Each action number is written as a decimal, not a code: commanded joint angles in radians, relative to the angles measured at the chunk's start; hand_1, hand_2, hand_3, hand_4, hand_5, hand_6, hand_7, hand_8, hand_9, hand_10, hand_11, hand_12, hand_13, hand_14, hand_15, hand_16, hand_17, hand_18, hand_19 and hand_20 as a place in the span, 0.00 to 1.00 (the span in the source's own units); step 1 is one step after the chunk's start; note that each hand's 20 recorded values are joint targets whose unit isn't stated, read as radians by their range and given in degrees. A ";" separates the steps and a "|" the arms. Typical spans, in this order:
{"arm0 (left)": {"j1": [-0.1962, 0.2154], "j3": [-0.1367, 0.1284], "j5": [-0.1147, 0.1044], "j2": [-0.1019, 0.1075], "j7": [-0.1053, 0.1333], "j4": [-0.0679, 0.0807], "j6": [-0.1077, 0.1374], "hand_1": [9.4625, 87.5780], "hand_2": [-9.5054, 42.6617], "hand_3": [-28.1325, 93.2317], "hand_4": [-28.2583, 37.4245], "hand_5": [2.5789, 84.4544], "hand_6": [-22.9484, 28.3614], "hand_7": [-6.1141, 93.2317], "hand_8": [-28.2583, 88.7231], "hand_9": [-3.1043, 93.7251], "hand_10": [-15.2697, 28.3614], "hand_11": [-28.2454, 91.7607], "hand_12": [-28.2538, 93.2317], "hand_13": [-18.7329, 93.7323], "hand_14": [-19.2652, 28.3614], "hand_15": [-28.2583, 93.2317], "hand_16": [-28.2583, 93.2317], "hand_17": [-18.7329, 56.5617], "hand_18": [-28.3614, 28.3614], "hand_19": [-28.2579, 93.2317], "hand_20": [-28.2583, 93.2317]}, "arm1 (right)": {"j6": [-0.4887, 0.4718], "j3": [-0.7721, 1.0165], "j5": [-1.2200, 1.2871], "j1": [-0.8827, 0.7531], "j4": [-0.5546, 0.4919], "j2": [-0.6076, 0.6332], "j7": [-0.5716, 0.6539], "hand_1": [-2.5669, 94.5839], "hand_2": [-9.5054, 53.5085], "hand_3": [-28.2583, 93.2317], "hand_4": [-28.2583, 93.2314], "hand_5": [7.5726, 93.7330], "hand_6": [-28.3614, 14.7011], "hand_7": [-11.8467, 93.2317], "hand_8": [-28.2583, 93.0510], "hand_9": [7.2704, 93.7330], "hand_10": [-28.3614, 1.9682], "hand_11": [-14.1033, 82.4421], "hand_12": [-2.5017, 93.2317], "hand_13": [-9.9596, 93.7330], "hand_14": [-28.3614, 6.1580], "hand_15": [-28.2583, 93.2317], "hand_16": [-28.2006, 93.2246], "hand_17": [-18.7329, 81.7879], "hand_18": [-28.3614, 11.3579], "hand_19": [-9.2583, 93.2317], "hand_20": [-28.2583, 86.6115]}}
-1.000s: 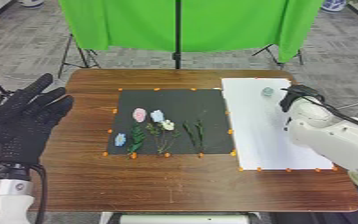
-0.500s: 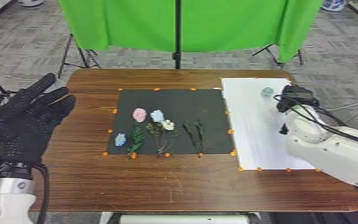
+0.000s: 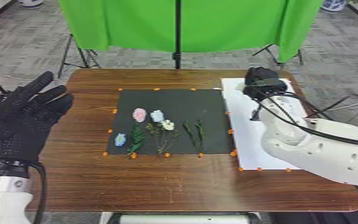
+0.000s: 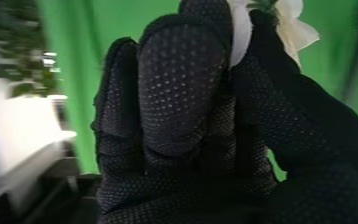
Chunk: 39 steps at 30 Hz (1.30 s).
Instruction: Arrange flowers
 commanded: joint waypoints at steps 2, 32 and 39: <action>-0.022 0.000 0.006 0.015 -0.022 0.005 -0.006 0.18 0.33 0.89 0.08 0.44 0.66 0.25 0.15 0.41 0.84 0.50 0.33 0.41 1.00 0.70 0.14 0.17 0.95 0.74 0.42 | -0.021 -0.031 0.019 0.045 0.005 -0.249 -0.033 0.59 0.00 0.83 0.00 0.89 0.74 0.33 0.26 1.00 0.78 0.26 0.36 0.93 0.81 0.69 0.40 0.61 0.38 1.00 0.18; -0.033 0.000 0.007 0.023 -0.008 0.017 -0.033 0.18 0.33 0.89 0.07 0.44 0.66 0.25 0.15 0.41 0.84 0.50 0.33 0.41 1.00 0.70 0.14 0.17 0.95 0.74 0.42 | -0.148 -0.094 0.042 0.010 0.079 -0.371 0.025 0.58 0.00 0.84 0.00 0.86 0.73 0.34 0.25 0.99 0.75 0.25 0.37 0.91 0.79 0.71 0.39 0.60 0.37 1.00 0.19; -0.052 0.009 0.001 0.033 -0.021 0.025 -0.031 0.18 0.33 0.89 0.07 0.44 0.66 0.25 0.15 0.41 0.84 0.50 0.33 0.41 1.00 0.70 0.14 0.17 0.95 0.74 0.42 | -0.165 -0.107 0.037 0.014 0.052 -0.347 0.032 0.57 0.00 0.84 0.00 0.84 0.73 0.33 0.24 0.98 0.73 0.23 0.37 0.90 0.78 0.70 0.39 0.58 0.37 0.99 0.18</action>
